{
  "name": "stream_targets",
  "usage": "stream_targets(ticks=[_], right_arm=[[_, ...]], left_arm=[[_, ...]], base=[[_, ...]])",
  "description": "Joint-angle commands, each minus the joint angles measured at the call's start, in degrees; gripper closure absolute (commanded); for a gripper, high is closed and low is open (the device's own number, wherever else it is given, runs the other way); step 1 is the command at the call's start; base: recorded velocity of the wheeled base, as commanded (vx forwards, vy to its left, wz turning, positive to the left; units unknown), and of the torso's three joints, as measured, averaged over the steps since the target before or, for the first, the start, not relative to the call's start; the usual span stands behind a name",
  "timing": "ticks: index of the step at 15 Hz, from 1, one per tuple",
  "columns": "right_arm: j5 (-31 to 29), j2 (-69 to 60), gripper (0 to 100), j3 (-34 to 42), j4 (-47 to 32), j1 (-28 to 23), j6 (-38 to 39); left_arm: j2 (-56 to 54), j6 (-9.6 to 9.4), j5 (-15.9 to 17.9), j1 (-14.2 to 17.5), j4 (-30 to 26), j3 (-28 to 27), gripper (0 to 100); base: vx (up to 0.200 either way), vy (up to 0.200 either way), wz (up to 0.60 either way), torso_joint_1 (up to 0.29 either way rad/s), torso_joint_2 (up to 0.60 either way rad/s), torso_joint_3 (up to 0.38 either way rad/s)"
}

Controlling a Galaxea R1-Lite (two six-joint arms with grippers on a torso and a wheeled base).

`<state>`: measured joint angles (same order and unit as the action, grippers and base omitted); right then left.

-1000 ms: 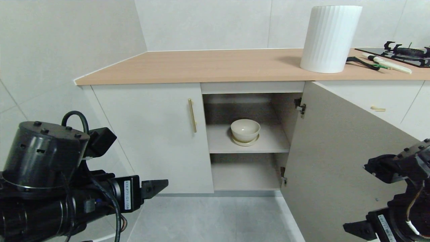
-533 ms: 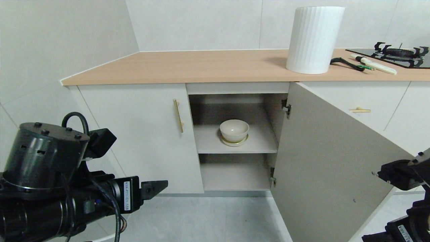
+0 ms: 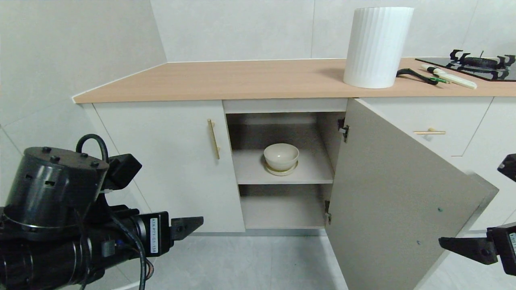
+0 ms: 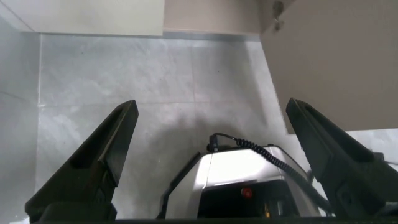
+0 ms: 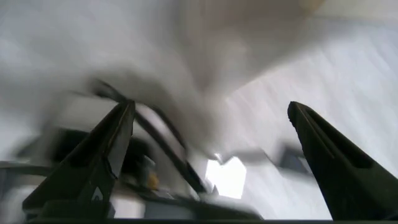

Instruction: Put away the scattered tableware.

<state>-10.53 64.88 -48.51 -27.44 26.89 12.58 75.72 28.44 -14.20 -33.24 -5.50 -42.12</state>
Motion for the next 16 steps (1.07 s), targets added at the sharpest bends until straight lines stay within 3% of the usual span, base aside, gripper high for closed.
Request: stream_targets(ticks=[1, 4, 11, 16], right_arm=[[0.4, -3.5, 0, -0.1, 0.5, 0.0, -0.2], [-0.2, -4.0, 0, -0.5, 0.4, -0.9, -0.2], [-0.8, -4.7, 0, -3.9, -7.4, -16.2, -9.3], [-0.8, -5.6, 0, -3.9, -9.3, -18.9, -12.6]], left_arm=[[0.0, 0.04, 0.0, 0.0, 0.0, 0.0, 0], [0.0, 0.04, 0.0, 0.0, 0.0, 0.0, 0], [0.0, 0.04, 0.0, 0.0, 0.0, 0.0, 0], [-0.1, 0.04, 0.0, 0.0, 0.0, 0.0, 0]], base=[[0.000, 0.000, 0.00, 0.000, 0.00, 0.000], [0.000, 0.000, 0.00, 0.000, 0.00, 0.000], [0.000, 0.000, 0.00, 0.000, 0.00, 0.000], [0.000, 0.000, 0.00, 0.000, 0.00, 0.000]])
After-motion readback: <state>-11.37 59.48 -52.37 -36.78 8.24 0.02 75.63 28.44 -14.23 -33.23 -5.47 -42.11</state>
